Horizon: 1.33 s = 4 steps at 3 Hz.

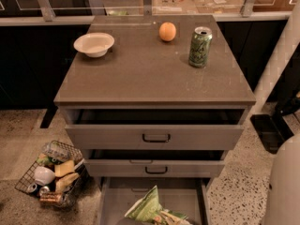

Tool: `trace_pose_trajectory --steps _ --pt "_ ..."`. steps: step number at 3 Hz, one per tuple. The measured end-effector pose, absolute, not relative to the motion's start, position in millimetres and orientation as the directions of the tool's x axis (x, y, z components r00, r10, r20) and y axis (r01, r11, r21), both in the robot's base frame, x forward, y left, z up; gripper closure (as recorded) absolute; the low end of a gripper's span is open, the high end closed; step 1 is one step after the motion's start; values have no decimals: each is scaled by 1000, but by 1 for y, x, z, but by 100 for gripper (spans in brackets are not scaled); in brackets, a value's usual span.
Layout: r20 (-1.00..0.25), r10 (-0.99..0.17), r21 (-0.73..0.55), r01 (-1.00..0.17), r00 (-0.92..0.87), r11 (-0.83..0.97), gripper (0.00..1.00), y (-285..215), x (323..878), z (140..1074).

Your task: Pick green rice chip bag from bottom drawer and place on counter

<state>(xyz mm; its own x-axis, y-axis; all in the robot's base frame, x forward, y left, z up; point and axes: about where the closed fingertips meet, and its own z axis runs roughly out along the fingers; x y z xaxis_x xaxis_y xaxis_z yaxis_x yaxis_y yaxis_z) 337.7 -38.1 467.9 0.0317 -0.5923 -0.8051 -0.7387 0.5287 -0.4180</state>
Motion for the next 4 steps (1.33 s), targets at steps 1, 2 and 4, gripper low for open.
trace_pose_trajectory --steps 1,2,4 --pt "-829 -553 -441 -700 79 562 100 -46 335 516" --pt "-829 -553 -441 -700 79 562 100 -46 335 516" --pt "-853 -507 -442 -692 125 572 100 -47 349 536"
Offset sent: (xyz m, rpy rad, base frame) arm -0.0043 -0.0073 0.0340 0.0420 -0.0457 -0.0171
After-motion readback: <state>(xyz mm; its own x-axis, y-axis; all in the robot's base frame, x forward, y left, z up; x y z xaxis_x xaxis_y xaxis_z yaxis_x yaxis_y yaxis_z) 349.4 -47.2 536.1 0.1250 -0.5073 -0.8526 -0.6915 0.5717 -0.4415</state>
